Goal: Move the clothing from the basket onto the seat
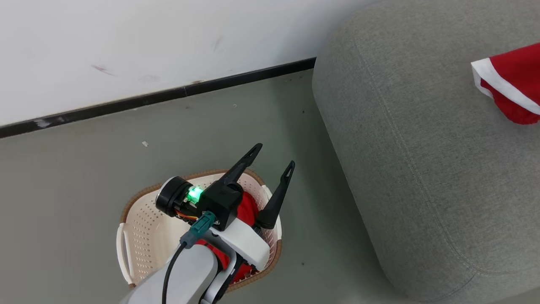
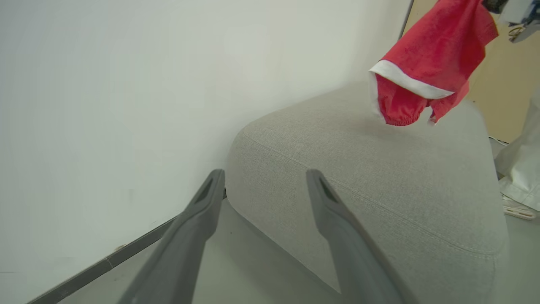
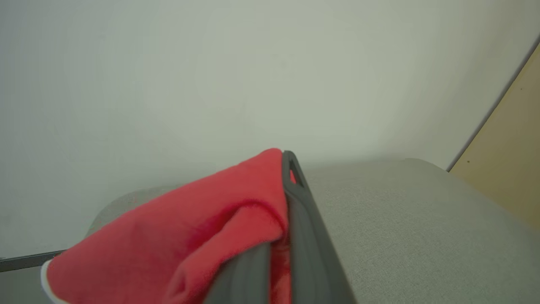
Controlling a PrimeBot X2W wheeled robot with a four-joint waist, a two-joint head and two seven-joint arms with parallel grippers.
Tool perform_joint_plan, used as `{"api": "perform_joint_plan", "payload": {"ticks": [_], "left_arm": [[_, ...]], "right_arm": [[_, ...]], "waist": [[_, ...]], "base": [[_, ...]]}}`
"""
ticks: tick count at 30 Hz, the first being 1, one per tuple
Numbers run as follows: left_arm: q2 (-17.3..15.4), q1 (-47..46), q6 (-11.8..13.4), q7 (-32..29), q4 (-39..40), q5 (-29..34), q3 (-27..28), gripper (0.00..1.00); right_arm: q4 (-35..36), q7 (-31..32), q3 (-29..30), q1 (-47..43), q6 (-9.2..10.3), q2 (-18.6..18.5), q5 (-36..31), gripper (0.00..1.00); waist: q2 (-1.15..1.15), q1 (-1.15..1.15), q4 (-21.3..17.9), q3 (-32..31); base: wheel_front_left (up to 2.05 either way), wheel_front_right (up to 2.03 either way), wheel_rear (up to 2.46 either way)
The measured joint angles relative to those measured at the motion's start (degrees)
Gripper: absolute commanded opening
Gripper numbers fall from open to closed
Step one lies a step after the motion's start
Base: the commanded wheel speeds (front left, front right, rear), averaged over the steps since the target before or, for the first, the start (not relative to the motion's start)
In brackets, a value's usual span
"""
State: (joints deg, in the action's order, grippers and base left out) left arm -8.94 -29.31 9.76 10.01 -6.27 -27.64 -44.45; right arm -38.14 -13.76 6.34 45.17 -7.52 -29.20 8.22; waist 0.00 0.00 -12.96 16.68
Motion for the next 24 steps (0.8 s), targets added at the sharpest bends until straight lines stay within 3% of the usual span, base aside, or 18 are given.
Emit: {"api": "perform_joint_plan", "payload": {"ticks": [13, 21, 22, 24], "left_arm": [[-0.1, -2.8, -0.4, -1.2, 2.5, 1.1, -0.9, 1.0], [-0.4, -4.8, -0.8, -1.2, 3.5, 1.6, -0.6, 1.0], [-0.4, -4.9, -0.8, -1.2, 3.5, 1.7, -0.6, 1.0], [-0.3, -5.3, -0.8, -1.2, 3.5, 2.1, -0.6, 1.0]], "right_arm": [[-4.6, -0.6, 4.6, -6.5, 0.0, 8.7, -0.1, 0.0], [0.3, -0.6, 9.0, -7.4, 0.0, 11.0, 0.1, 0.0], [1.0, -0.6, 9.5, -7.6, 0.0, 11.1, 0.1, 0.02], [2.7, -0.6, 10.3, -8.6, 0.0, 11.1, 0.0, 0.41]], "waist": [[0.0, 0.0, 2.2, 6.6], [0.0, 0.0, 3.3, 9.7], [0.0, 0.0, 3.4, 10.0], [0.0, 0.0, 3.8, 10.5]], "base": [[0.0, 0.0, 0.0], [0.0, 0.0, 0.0], [0.0, 0.0, 0.0], [0.0, 0.0, 0.0]]}}
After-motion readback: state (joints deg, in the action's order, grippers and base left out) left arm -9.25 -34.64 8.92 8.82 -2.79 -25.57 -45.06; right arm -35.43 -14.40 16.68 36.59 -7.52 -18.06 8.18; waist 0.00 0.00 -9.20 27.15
